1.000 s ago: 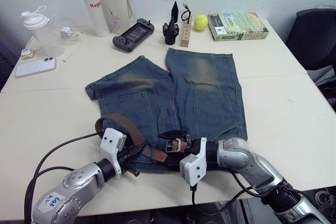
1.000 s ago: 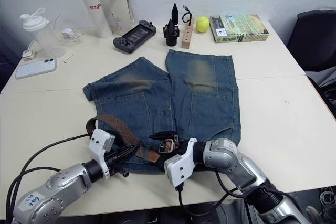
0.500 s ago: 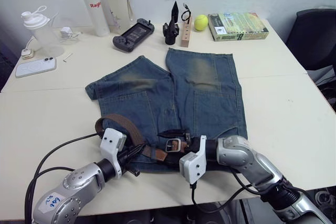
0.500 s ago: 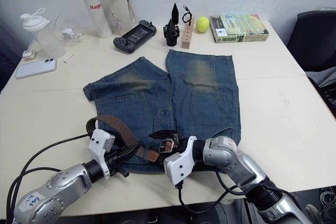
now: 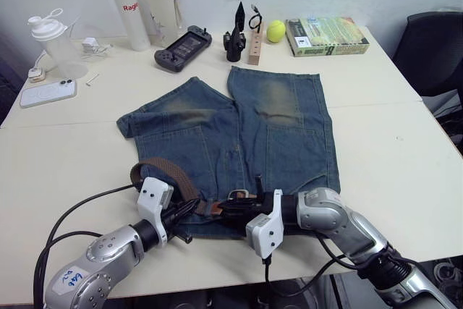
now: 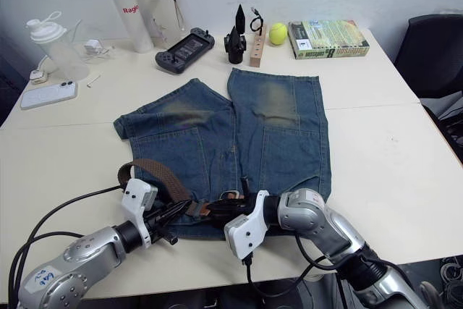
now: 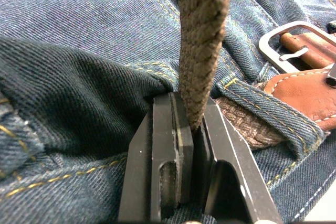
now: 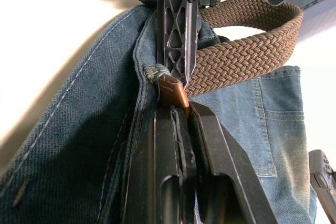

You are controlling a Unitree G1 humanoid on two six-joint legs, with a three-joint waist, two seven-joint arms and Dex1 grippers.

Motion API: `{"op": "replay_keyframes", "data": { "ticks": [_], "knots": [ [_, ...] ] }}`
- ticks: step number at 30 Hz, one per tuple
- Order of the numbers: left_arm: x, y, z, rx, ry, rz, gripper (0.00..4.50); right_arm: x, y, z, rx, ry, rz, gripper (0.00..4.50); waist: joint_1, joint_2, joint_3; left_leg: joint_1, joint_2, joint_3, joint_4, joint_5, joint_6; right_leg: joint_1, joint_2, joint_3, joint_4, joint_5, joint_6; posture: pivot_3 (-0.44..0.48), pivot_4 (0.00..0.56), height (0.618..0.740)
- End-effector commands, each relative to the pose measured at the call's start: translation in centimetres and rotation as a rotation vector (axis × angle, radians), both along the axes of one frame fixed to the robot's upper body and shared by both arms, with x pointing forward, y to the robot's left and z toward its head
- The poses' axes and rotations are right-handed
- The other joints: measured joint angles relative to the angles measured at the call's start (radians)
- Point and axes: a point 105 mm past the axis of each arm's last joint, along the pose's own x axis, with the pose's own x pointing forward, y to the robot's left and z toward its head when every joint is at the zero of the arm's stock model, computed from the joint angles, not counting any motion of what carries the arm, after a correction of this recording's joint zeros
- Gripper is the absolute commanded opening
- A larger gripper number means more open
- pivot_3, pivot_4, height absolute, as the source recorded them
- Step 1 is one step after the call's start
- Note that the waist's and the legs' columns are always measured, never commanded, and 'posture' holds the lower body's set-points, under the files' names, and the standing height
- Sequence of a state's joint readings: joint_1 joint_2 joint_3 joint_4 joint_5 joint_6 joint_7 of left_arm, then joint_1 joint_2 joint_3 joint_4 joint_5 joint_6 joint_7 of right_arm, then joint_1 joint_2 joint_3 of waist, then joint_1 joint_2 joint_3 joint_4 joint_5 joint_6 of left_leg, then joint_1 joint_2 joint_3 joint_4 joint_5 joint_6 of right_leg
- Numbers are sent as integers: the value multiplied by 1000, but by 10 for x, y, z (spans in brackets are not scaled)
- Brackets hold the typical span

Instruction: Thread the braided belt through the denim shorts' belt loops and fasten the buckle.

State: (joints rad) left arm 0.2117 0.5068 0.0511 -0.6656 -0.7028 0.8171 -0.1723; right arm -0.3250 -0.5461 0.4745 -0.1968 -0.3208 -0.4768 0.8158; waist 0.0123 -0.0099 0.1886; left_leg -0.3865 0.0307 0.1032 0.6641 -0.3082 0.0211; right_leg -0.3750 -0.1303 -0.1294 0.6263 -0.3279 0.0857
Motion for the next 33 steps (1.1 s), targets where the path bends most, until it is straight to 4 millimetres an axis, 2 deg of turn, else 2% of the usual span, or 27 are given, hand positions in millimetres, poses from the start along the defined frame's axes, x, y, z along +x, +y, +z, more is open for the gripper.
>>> {"op": "replay_keyframes", "data": {
  "ticks": [1, 10, 14, 16, 17, 33],
  "knots": [
    [-11, -2, -19, 18, 96, -10, 0, -4, 3, 5, 15, 7, 28, 14, 0, 0, 0, 0, 0, 0, 0, 0, 0, 0, 0, 0, 0, 0, 0, 0, 150, 724],
    [-12, -2, -19, 18, 97, -11, 0, -1, -3, 1, 0, 63, -9, 14, 0, 0, 0, 0, 0, 0, 0, 0, 0, 0, 0, 0, 0, 0, 0, 0, 150, 724],
    [-12, -1, -20, 23, 103, -10, 0, -2, -3, 2, 11, 64, -15, 1475, 0, 0, 0, 0, 0, 0, 0, 0, 0, 0, 0, 0, 0, 0, 0, 0, 150, 724],
    [-12, -1, -20, 22, 104, -11, 0, -3, -2, 1, 11, 59, -15, 2440, 0, 0, 0, 0, 0, 0, 0, 0, 0, 0, 0, 0, 0, 0, 0, 0, 150, 724],
    [-12, -1, -20, 21, 104, -11, 0, -3, -2, 1, 12, 58, -15, 2728, 0, 0, 0, 0, 0, 0, 0, 0, 0, 0, 0, 0, 0, 0, 0, 0, 150, 724],
    [-12, -3, -21, 12, 104, -15, 0, 3, 1, 24, 85, 0, -17, 2728, 0, 0, 0, 0, 0, 0, 0, 0, 0, 0, 0, 0, 0, 0, 0, 0, 150, 724]
  ]
}}
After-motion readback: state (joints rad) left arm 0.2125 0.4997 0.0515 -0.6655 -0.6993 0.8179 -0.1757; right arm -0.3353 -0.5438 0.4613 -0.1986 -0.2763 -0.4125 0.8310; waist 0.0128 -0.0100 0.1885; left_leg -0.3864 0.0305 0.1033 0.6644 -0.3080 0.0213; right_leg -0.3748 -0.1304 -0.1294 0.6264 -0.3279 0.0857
